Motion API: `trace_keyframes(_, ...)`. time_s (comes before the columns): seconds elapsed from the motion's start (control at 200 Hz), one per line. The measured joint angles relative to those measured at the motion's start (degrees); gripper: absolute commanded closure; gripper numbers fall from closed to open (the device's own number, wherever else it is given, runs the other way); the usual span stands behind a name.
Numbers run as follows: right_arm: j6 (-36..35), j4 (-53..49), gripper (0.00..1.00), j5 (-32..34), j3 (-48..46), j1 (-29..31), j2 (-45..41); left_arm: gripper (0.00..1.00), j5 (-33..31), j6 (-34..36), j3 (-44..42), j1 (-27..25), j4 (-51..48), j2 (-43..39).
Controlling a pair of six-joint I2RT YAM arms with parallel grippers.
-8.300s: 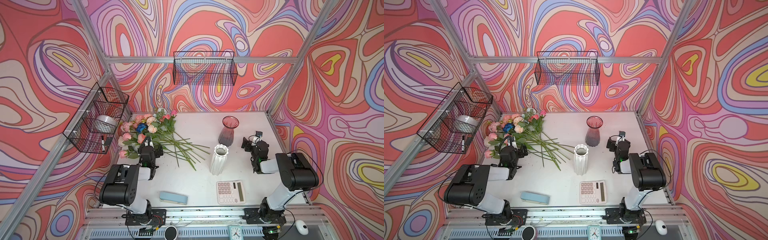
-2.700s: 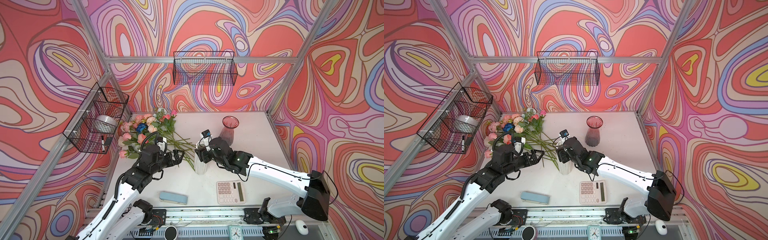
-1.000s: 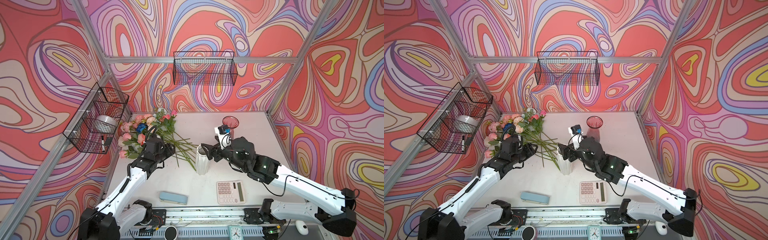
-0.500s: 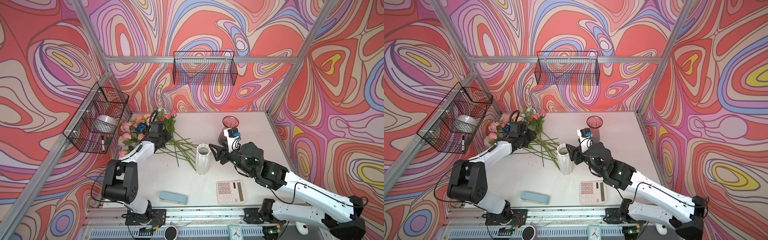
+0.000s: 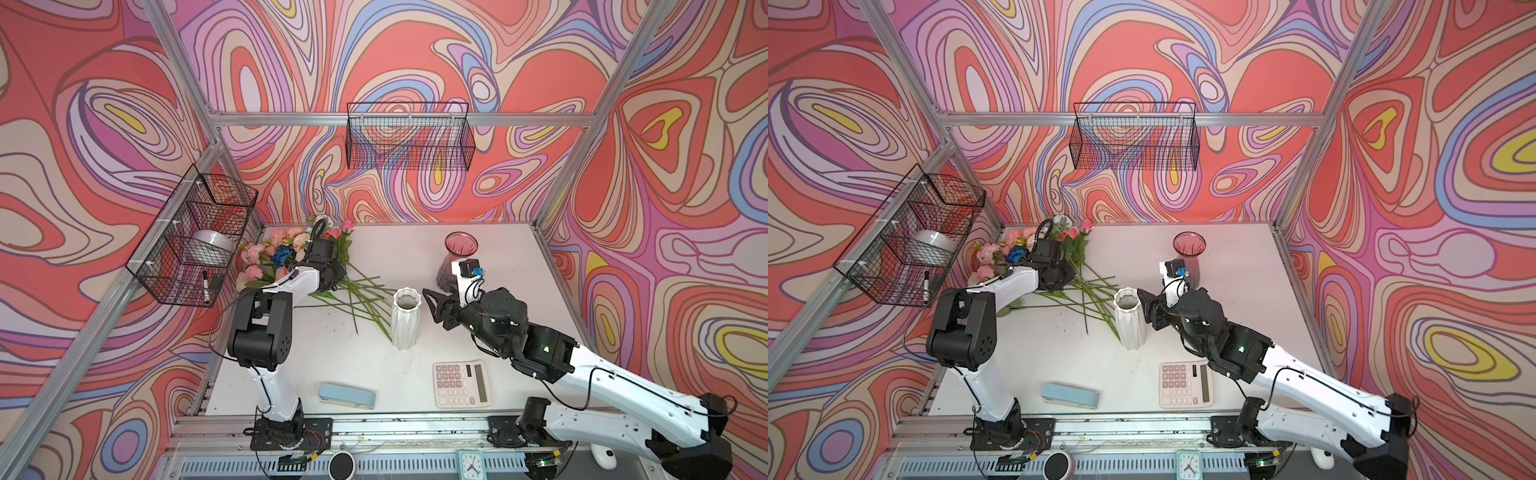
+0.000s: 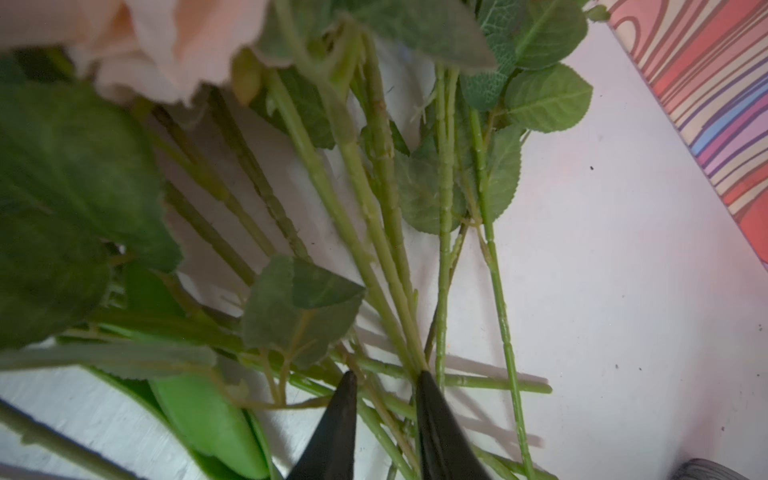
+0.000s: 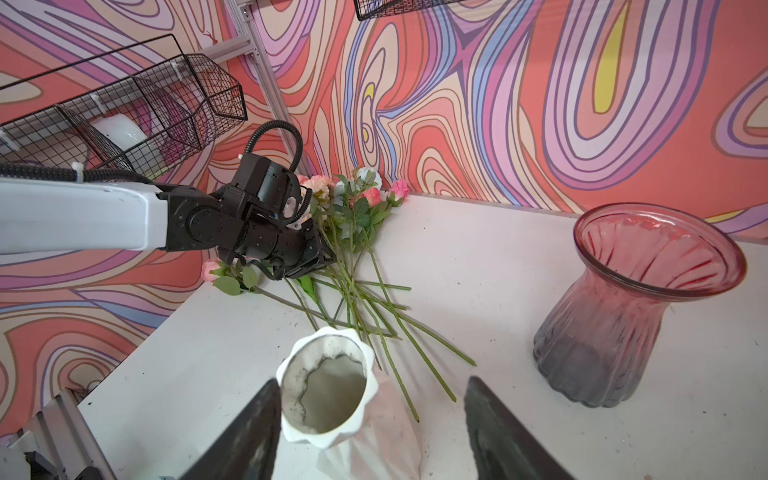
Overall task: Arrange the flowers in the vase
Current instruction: 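Lower the left gripper onto a peach rose stem and close it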
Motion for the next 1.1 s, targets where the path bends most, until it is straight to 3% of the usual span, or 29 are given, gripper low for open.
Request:
trace_keyframes(0.105,0.0,0.1,0.29,0.1,0.0,0.0,0.0,0.83,-0.9,0.2,0.0,0.0,0.1,0.1)
trace_keyframes(0.245,-0.2,0.1,0.28,0.2,0.0,0.0,0.2,0.70,-0.2,-0.2,-1.2,0.0,3.8,-0.2)
trace_keyframes(0.386,-0.2,0.2,0.28,0.5,-0.3,0.0,0.5,0.59,2.3,-2.3,-9.0,0.0,12.8,-2.6)
trace_keyframes(0.621,-0.4,0.2,0.28,0.9,-0.6,0.0,1.5,0.56,3.7,-4.0,-7.8,0.0,15.4,-2.7)
trace_keyframes(0.746,-0.6,0.1,0.28,1.1,-0.6,0.0,2.1,0.72,3.7,-4.4,-7.3,0.0,16.4,-2.0)
trace_keyframes(0.991,-1.1,0.1,0.28,1.5,-0.6,0.0,2.7,0.85,3.7,-4.3,-5.9,0.0,16.1,1.1)
trace_keyframes(1.102,-1.3,0.1,0.28,1.5,-0.6,0.0,2.9,0.98,3.7,-4.3,-5.3,0.0,15.9,1.1)
